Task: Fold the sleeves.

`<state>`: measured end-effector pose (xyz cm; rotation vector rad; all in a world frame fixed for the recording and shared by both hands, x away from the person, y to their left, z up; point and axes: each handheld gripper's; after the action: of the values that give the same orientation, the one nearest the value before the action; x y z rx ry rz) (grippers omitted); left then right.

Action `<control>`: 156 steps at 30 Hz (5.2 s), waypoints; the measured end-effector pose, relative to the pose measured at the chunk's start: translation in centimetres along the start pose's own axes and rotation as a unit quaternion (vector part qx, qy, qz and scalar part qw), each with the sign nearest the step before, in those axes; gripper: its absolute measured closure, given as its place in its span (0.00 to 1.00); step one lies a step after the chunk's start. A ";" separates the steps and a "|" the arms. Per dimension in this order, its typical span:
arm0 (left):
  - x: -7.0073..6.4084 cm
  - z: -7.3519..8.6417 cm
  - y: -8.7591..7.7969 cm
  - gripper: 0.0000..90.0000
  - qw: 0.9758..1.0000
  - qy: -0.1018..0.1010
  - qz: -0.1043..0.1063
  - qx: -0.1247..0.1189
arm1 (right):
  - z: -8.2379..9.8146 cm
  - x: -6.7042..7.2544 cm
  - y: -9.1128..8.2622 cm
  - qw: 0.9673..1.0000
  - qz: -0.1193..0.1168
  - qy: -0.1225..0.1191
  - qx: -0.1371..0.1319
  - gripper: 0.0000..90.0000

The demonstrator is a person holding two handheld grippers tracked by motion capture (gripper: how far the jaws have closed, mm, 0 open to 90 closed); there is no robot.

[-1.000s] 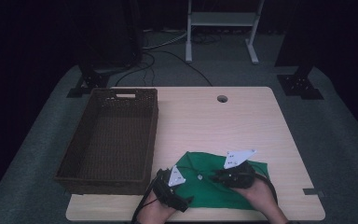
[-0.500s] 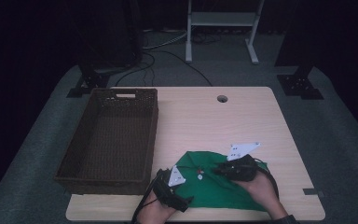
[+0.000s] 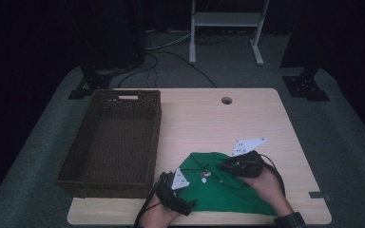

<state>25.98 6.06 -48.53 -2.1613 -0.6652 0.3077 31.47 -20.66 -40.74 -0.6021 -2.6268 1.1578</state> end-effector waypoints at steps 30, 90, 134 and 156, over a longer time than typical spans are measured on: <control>0.0 0.0 0.0 0.00 1.000 0.000 -0.001 -0.001 | -1.2 -2.0 -0.9 1.000 0.022 0.009 -0.004 0.88; 0.0 0.0 0.0 0.00 1.000 0.002 0.000 0.002 | -2.8 -6.0 -0.8 0.997 0.059 0.040 -0.003 0.88; 0.0 0.0 0.0 0.00 1.000 0.002 0.000 0.002 | -5.1 -9.6 0.5 0.995 0.078 0.050 0.029 0.88; 0.0 0.0 0.0 0.00 1.000 0.001 0.000 0.001 | -5.8 -10.5 1.4 0.994 0.094 0.055 0.031 0.88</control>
<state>26.02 6.07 -48.52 -2.1590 -0.6622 0.3059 43.31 -20.69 -38.10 -0.8896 -2.4759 1.2154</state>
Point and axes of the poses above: each handheld gripper's, and its own axes: y roughly forward along the jaws, z roughly out of its underside, x roughly to its left, and after that the axes turned 7 degrees about x, right-handed
